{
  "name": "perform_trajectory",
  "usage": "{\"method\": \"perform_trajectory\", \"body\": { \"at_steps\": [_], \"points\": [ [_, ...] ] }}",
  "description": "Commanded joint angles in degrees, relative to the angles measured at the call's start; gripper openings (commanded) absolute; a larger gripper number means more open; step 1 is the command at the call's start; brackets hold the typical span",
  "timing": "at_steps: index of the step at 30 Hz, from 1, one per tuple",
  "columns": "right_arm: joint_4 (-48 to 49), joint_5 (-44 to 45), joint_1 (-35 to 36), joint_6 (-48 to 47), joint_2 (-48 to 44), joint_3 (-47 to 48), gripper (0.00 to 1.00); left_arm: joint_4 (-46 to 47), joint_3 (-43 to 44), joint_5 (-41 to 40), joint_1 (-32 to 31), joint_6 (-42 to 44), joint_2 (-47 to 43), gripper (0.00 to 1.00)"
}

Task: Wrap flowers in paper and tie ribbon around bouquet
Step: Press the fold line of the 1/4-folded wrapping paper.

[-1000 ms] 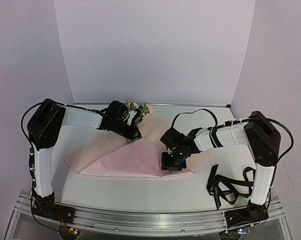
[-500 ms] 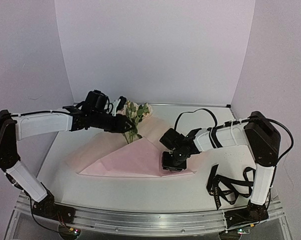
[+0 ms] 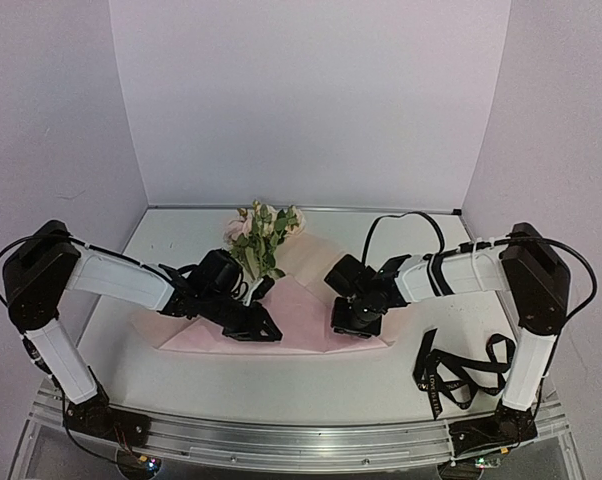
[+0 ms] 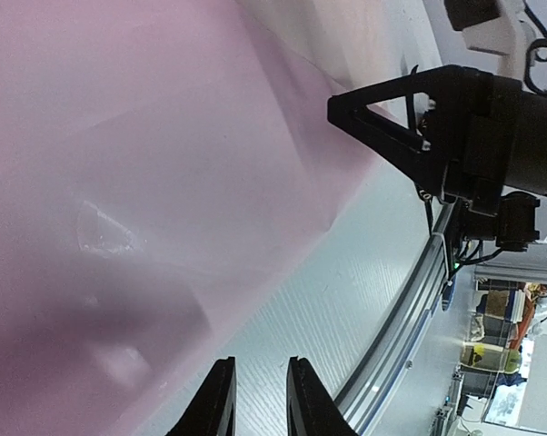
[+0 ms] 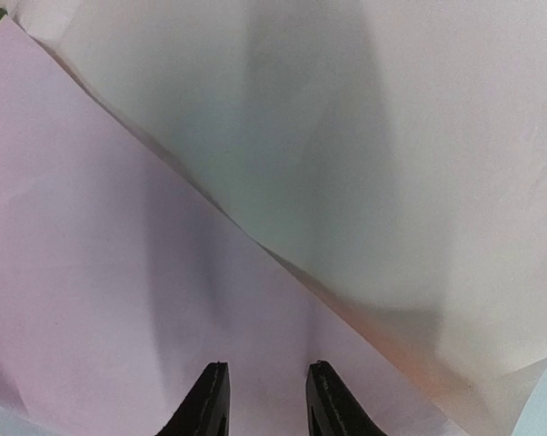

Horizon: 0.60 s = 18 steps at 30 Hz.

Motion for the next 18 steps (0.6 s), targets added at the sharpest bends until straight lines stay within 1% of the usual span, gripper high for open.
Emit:
{"method": "perform_trajectory", "body": {
  "at_steps": [1,7,9,12,15,18],
  "points": [
    [-1.2,3.6,0.9,1.4,-3.6,0.6,0.31,4.4,0.0,-0.2,0.1,-0.2,3.8,0.19],
    [-3.2,3.9,2.5,1.5,-6.7,1.5,0.34,5.4,-0.4,-1.1,0.2,-0.8,6.1,0.18],
    [-3.9,4.1,3.5,2.3,-8.3,1.2,0.36,5.2,-0.4,-2.0,0.3,-0.9,6.4,0.18],
    [-4.0,4.2,5.4,5.5,-10.7,-1.6,0.43,5.3,-0.6,-2.8,0.6,-1.2,6.7,0.17],
    [-1.6,3.1,6.5,9.4,-13.0,-5.3,0.49,5.5,-0.9,-2.7,0.6,-1.4,6.7,0.17],
    [3.3,1.5,7.3,12.1,-13.7,-8.2,0.49,6.0,-1.3,-2.4,0.6,-1.2,6.7,0.17]
  ]
}}
